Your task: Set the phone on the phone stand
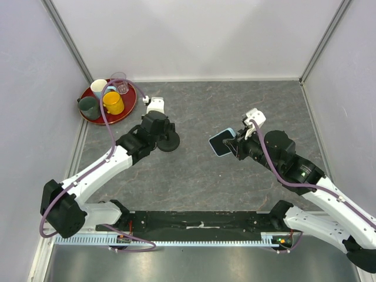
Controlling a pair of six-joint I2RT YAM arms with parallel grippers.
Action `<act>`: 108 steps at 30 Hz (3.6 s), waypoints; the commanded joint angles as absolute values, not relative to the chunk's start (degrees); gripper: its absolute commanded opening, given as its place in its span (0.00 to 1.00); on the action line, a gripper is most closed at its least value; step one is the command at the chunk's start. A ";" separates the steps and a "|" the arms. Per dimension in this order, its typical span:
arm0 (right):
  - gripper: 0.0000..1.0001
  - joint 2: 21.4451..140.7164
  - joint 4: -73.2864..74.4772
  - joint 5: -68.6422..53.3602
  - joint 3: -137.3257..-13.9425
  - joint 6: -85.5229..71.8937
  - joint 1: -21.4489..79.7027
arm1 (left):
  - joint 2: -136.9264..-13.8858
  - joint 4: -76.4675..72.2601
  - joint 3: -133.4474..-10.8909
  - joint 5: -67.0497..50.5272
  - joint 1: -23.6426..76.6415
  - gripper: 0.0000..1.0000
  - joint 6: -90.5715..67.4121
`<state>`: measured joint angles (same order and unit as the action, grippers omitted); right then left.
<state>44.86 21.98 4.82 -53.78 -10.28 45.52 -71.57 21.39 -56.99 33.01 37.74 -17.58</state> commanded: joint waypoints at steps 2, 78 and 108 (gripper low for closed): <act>0.00 46.58 22.14 7.03 -58.53 -10.11 45.70 | -66.36 15.47 -54.67 10.14 38.06 0.02 -10.82; 0.00 51.24 20.92 -18.54 -60.38 -6.24 45.79 | -56.07 4.84 -40.61 -16.70 38.32 0.32 0.53; 0.00 58.09 30.42 -41.82 -69.43 21.70 48.95 | -54.32 6.50 -42.01 -18.45 38.32 0.02 1.40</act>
